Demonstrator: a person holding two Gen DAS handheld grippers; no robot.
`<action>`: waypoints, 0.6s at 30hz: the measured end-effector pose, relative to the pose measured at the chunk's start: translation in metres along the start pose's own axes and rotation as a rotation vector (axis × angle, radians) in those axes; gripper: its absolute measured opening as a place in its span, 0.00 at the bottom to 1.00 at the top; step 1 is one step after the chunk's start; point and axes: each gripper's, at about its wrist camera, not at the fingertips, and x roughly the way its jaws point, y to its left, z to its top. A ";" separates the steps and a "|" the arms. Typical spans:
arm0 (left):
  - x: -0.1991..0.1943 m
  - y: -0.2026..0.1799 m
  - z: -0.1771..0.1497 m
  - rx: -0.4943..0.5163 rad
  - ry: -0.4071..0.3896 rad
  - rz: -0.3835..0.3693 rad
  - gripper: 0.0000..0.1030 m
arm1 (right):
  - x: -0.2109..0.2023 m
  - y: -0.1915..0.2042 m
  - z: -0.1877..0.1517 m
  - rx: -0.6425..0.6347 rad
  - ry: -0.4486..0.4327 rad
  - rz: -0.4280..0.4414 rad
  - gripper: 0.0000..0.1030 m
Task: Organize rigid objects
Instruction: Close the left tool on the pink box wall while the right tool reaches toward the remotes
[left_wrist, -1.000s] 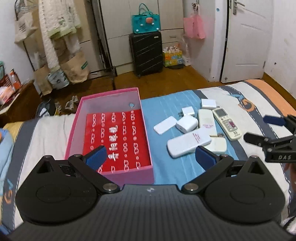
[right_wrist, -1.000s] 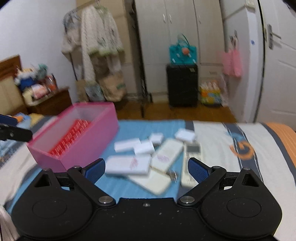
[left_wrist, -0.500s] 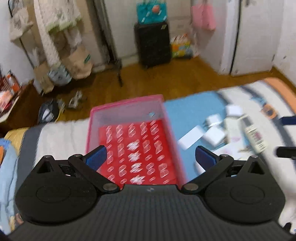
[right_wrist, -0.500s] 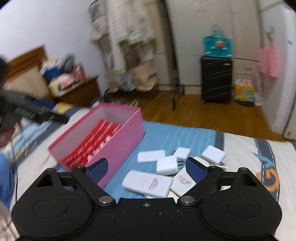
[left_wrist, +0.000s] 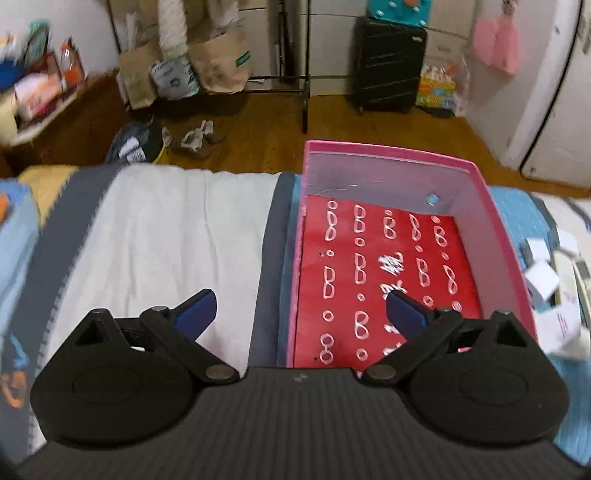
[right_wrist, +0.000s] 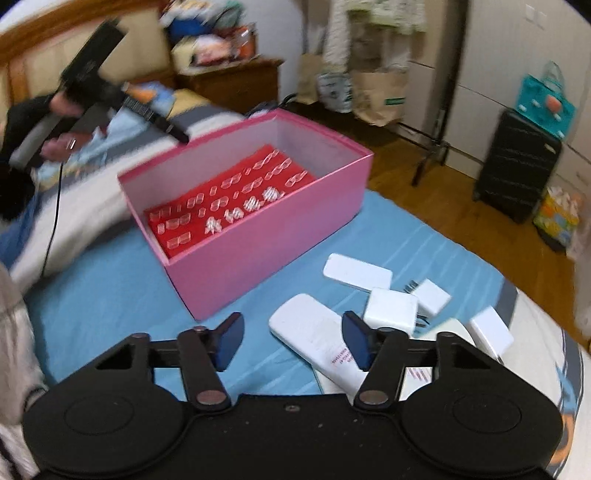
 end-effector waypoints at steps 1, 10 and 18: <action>0.006 0.005 -0.002 -0.013 -0.007 -0.010 0.92 | 0.006 0.004 0.002 -0.031 0.019 -0.003 0.53; 0.050 0.014 -0.012 -0.017 0.013 -0.054 0.26 | 0.038 0.022 -0.001 -0.252 0.172 -0.078 0.50; 0.063 0.018 -0.012 -0.042 -0.009 -0.078 0.05 | 0.076 0.024 -0.011 -0.436 0.299 -0.205 0.51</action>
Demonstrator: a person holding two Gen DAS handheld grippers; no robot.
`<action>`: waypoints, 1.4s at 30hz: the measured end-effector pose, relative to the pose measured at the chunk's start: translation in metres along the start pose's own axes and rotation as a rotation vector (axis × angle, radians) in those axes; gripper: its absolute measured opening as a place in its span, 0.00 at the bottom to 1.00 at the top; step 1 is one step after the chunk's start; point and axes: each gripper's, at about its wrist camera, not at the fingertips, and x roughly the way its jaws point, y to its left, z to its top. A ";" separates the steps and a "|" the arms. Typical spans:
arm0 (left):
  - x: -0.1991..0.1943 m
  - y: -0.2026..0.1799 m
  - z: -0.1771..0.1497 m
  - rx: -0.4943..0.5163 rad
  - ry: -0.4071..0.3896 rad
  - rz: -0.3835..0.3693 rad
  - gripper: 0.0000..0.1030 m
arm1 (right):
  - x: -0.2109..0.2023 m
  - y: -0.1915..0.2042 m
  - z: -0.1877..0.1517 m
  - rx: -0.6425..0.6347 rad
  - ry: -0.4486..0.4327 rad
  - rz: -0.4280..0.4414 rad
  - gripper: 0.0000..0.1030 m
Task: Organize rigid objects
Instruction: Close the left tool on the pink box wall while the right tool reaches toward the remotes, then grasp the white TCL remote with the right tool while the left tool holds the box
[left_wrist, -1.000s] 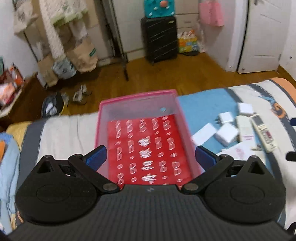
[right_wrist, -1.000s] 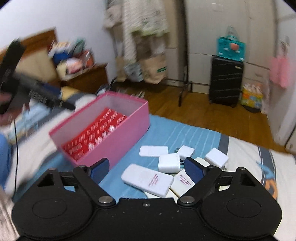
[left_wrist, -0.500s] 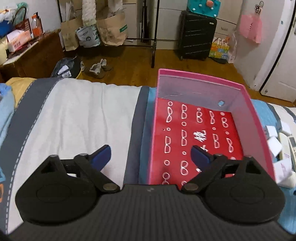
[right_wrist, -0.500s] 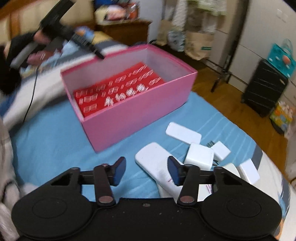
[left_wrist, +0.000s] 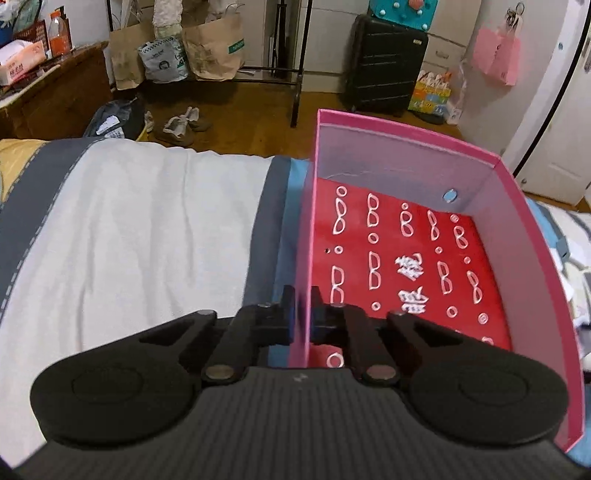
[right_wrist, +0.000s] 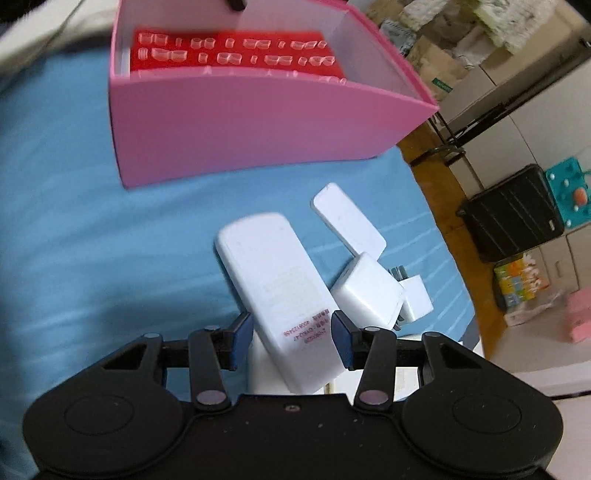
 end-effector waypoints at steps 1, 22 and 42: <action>0.000 0.000 -0.001 0.004 -0.007 0.003 0.05 | 0.002 0.002 0.001 -0.013 -0.002 -0.009 0.51; 0.007 0.017 0.001 -0.104 0.009 -0.062 0.08 | -0.004 -0.096 -0.007 0.877 -0.099 0.293 0.20; 0.008 0.012 0.002 -0.052 0.130 -0.037 0.08 | 0.032 -0.122 -0.034 1.134 -0.038 0.401 0.26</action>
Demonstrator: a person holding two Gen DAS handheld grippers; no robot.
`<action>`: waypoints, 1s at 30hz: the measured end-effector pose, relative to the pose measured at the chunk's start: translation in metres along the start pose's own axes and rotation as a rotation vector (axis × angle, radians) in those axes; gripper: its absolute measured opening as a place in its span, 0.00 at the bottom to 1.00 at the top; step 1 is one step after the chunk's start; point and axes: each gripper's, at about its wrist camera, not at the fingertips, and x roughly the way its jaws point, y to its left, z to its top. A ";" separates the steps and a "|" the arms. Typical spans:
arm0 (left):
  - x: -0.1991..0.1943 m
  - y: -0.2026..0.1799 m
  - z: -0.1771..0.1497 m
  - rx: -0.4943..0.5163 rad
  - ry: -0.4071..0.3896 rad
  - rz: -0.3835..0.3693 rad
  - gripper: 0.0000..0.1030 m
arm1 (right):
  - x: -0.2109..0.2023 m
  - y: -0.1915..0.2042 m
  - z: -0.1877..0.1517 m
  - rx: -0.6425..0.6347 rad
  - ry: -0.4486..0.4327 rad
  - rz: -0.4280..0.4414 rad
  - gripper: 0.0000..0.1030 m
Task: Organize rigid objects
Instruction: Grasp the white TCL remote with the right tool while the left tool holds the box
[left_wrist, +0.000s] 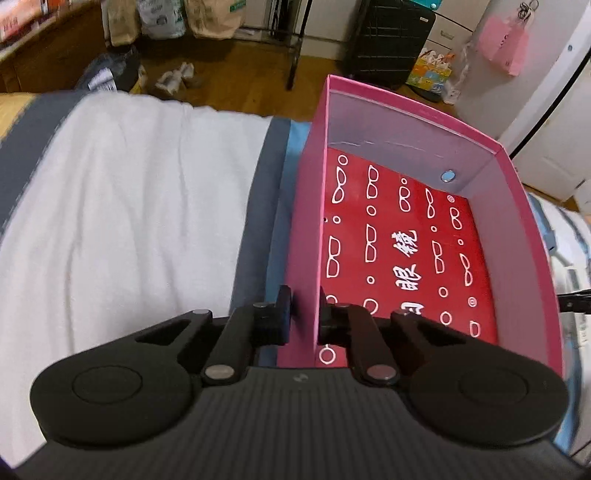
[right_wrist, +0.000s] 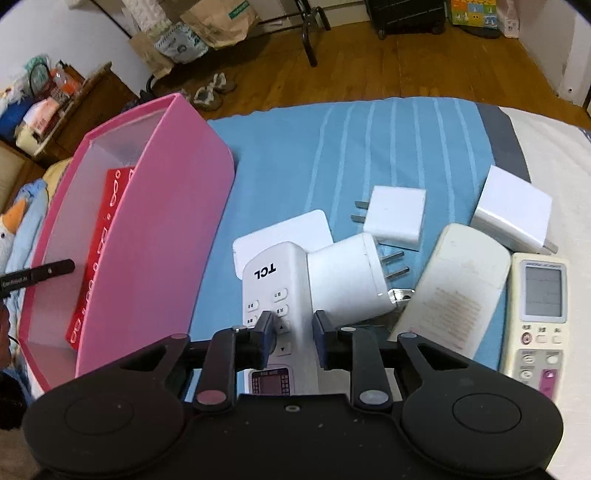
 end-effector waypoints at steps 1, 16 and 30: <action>-0.001 -0.004 -0.001 0.014 -0.010 0.012 0.08 | 0.000 0.001 -0.001 -0.001 -0.005 0.008 0.26; -0.011 -0.011 -0.003 0.018 -0.052 0.038 0.06 | -0.006 0.008 -0.008 0.026 -0.034 0.080 0.18; -0.010 -0.008 -0.002 -0.006 -0.048 0.031 0.07 | 0.032 0.045 0.002 -0.120 0.079 0.019 0.23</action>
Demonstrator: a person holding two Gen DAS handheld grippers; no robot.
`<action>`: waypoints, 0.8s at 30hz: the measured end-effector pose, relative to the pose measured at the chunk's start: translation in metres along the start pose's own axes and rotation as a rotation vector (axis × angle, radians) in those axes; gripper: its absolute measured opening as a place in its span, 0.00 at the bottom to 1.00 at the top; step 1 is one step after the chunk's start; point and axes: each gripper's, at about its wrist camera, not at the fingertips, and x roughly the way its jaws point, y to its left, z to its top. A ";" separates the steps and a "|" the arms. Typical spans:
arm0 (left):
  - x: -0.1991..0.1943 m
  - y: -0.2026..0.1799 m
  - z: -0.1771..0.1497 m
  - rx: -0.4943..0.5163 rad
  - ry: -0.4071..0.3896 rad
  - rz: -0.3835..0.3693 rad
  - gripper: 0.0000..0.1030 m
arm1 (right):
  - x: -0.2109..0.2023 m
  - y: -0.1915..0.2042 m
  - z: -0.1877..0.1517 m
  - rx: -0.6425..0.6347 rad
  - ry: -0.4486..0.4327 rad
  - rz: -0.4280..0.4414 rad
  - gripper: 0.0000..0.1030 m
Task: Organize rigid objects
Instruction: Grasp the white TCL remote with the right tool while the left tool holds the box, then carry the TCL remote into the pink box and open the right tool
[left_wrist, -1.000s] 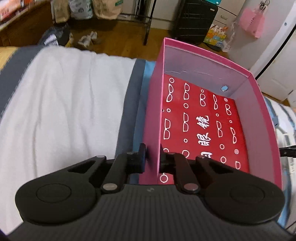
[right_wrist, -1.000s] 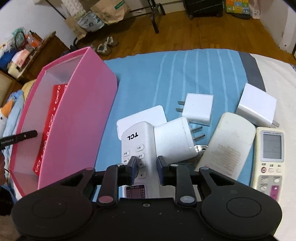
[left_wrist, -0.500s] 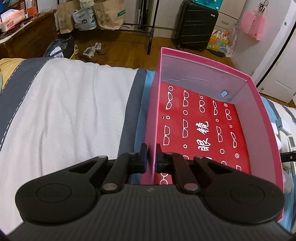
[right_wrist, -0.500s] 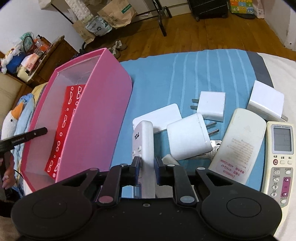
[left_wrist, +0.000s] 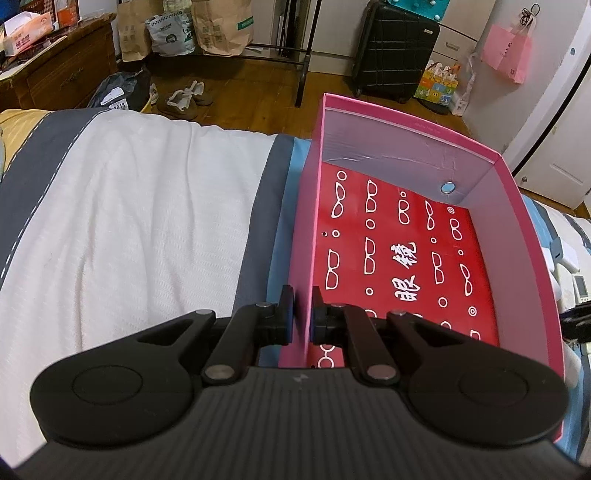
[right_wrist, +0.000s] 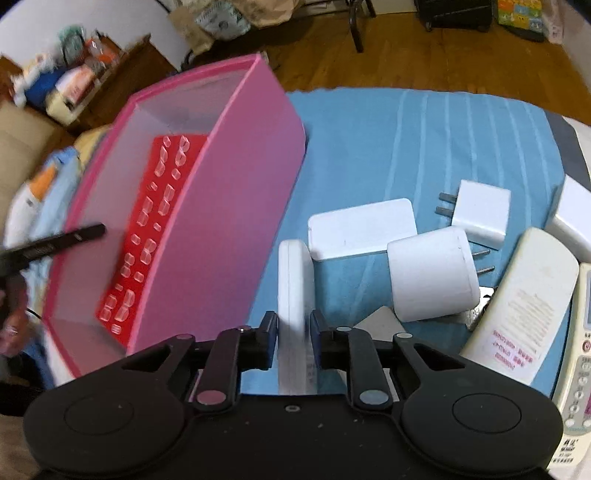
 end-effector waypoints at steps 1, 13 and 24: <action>0.000 0.000 0.000 0.000 0.000 0.000 0.07 | 0.005 0.003 -0.001 -0.022 0.007 -0.038 0.25; 0.001 0.006 -0.001 -0.022 0.009 -0.024 0.08 | -0.093 0.010 -0.001 0.155 -0.263 0.244 0.19; 0.002 0.010 -0.001 -0.033 0.019 -0.054 0.10 | 0.007 0.117 0.069 0.135 0.149 0.364 0.20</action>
